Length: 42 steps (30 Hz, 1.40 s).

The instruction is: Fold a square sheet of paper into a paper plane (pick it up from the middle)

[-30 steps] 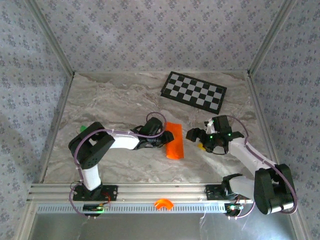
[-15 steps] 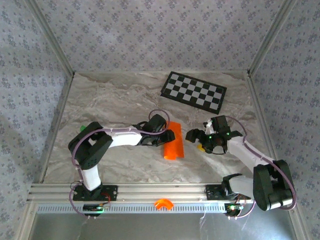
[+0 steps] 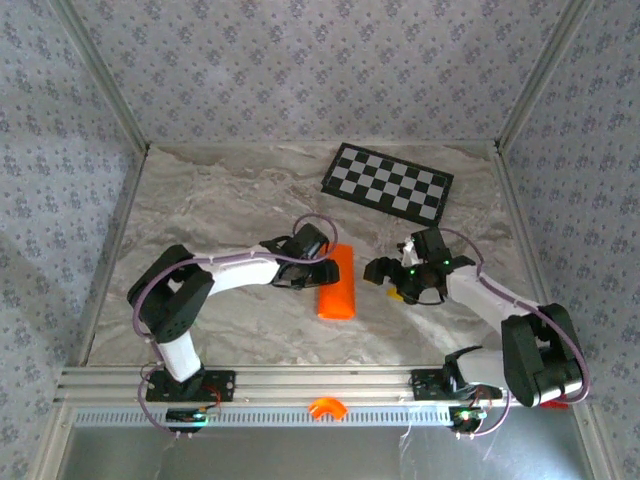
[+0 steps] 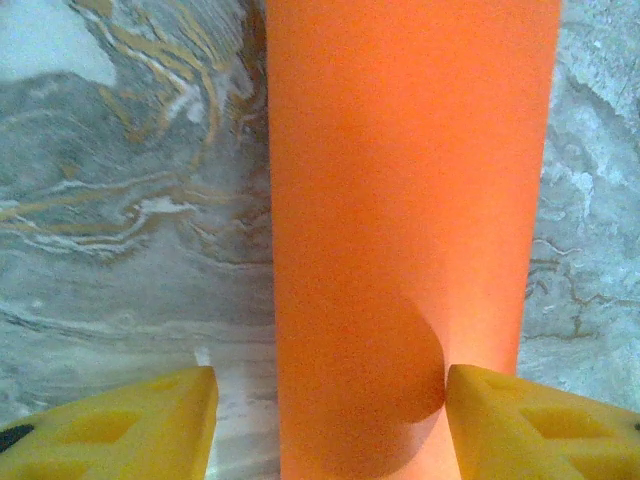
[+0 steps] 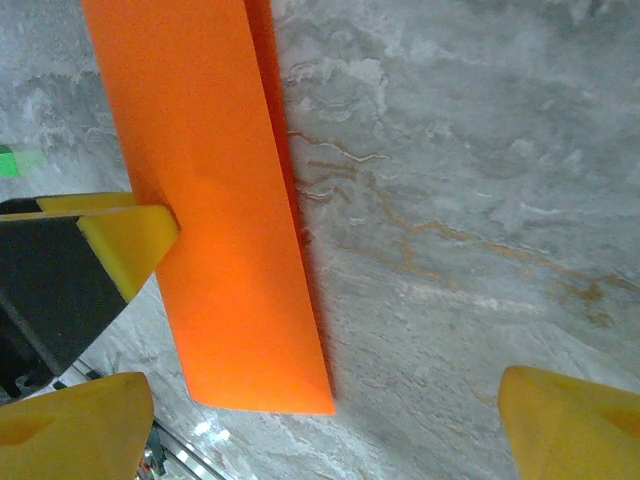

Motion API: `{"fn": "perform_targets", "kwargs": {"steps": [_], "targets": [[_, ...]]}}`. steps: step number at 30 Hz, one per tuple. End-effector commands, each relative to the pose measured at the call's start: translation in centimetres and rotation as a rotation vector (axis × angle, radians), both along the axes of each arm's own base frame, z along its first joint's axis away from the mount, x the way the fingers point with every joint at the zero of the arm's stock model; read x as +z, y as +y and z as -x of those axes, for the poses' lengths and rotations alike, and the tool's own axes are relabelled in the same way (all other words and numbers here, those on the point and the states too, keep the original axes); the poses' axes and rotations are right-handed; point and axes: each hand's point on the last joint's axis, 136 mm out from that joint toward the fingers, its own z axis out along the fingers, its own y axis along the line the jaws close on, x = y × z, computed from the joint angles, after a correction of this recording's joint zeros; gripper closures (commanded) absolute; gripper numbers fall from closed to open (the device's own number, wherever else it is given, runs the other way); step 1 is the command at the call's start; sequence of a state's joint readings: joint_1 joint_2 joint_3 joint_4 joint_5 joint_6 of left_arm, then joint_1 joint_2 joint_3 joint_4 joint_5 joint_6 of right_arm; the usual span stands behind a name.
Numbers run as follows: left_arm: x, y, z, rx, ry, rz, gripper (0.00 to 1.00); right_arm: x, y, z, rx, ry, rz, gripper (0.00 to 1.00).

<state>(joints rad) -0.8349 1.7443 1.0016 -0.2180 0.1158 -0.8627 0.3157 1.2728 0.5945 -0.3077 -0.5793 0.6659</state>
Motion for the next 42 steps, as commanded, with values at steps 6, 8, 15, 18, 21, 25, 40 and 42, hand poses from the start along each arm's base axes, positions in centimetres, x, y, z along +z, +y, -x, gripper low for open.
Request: {"fn": "perform_targets", "kwargs": {"steps": [6,8,15,18,21,25,40,42], "targets": [[0.5,0.6,-0.2,-0.084,0.009,0.004,0.45,0.4,1.6,-0.9,0.021,-0.010,0.007,0.10],[0.1,0.5,0.1,-0.120,0.023,-0.004,0.46,0.2,1.7,-0.8,0.025,-0.004,0.017,0.10],[-0.7,0.6,0.5,-0.179,0.050,-0.039,0.46,-0.3,1.7,-0.8,0.027,0.010,0.030,0.11],[-1.2,1.2,0.2,-0.160,0.059,-0.064,0.46,-0.3,1.8,-0.7,0.029,0.011,0.030,0.11],[-1.6,1.4,-0.1,-0.155,0.066,-0.079,0.47,-0.4,1.7,-0.7,0.023,0.012,0.041,0.11],[-2.2,1.6,0.0,-0.147,0.080,-0.103,0.47,-0.8,1.3,-0.6,0.013,0.020,0.066,0.12],[-5.1,3.6,0.4,-0.090,0.155,-0.229,0.48,-1.2,-1.8,-0.6,-0.090,0.033,0.167,0.12],[-5.3,3.8,0.3,-0.085,0.160,-0.248,0.47,-1.1,-2.4,-0.6,-0.114,0.031,0.165,0.12]]}}
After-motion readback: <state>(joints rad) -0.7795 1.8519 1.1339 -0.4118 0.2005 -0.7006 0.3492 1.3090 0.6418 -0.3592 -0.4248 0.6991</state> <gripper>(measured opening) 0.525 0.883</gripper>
